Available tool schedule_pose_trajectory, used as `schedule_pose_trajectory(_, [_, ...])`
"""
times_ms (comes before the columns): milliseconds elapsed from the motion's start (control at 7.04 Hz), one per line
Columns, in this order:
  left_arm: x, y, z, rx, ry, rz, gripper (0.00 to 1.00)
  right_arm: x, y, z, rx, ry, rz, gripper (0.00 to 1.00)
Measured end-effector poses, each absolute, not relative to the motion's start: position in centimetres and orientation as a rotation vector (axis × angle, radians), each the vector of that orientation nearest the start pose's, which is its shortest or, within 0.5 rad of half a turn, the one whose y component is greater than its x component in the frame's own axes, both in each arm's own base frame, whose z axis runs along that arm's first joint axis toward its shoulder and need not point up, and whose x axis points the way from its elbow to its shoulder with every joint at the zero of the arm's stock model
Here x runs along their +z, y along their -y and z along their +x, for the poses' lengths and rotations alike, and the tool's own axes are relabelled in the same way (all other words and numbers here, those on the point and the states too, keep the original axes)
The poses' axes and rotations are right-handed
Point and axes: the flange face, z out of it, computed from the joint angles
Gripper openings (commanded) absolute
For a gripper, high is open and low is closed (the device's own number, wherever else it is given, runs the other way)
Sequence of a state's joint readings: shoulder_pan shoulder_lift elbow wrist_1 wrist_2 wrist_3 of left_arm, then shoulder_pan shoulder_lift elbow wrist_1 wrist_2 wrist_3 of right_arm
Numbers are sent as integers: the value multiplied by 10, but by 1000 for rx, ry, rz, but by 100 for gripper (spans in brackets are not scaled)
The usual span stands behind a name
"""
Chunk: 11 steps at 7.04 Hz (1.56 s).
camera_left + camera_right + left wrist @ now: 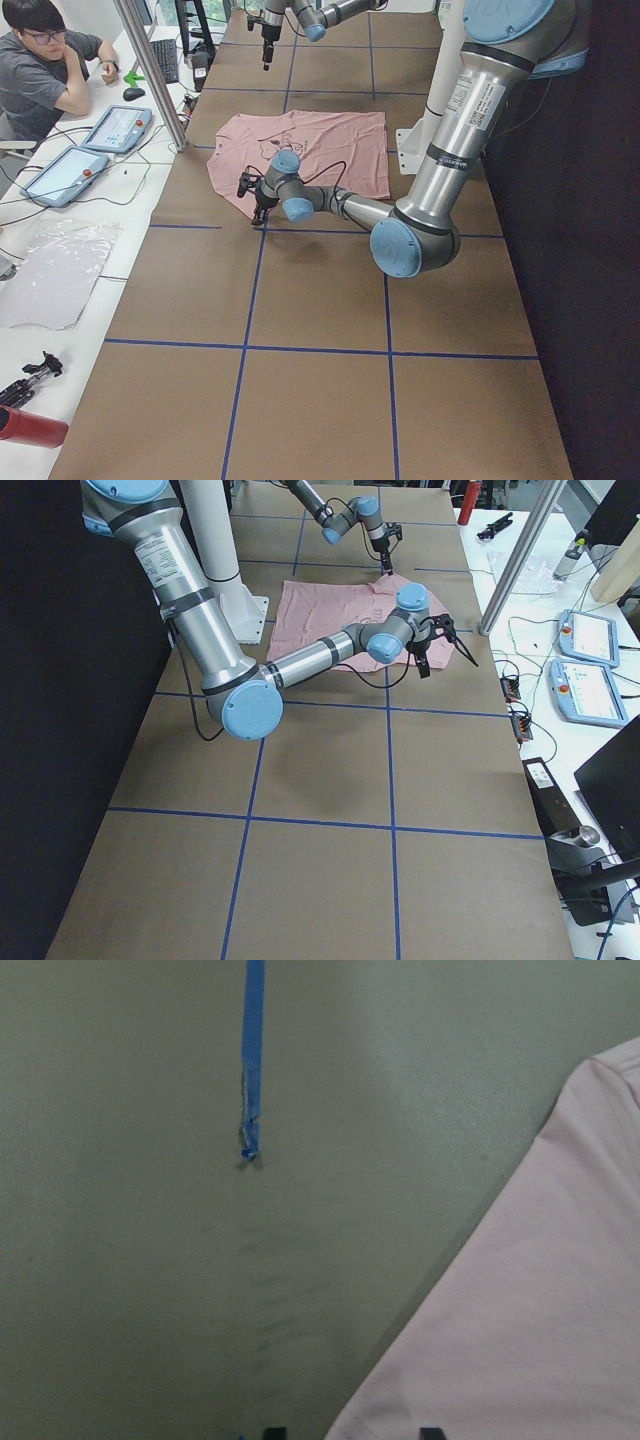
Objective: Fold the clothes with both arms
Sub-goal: 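Move the left gripper to the sleeve nearest it and grasp it, then fold that sleeve inward toward the shirt center with the left gripper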
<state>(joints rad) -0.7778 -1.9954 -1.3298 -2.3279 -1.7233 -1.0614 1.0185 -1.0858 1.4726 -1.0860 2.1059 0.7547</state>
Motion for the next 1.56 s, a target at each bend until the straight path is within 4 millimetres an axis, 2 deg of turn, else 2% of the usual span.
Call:
schedule_pose_trajectory(426, [452, 576, 416, -169, -839, 458, 0, 370, 632, -292, -47, 911, 370, 100])
schedule_pose_trajectory(710, [431, 573, 413, -164, -858, 471, 0, 371, 631, -292, -46, 910, 369, 100])
schedule_pose_trajectory(852, [404, 573, 414, -164, -852, 464, 0, 372, 631, -292, -46, 910, 368, 100])
schedule_pose_trajectory(1136, [318, 584, 433, -182, -800, 406, 0, 373, 631, -292, -44, 908, 367, 100])
schedule_pose_trajectory(1278, [277, 588, 451, -200, -779, 370, 0, 373, 631, -292, -44, 908, 367, 100])
schedule_pose_trajectory(1420, [246, 593, 477, -222, -765, 332, 0, 373, 631, -292, -43, 908, 367, 100])
schedule_pose_trajectory(1562, [223, 599, 512, -251, -752, 290, 0, 373, 631, -292, -43, 908, 367, 100])
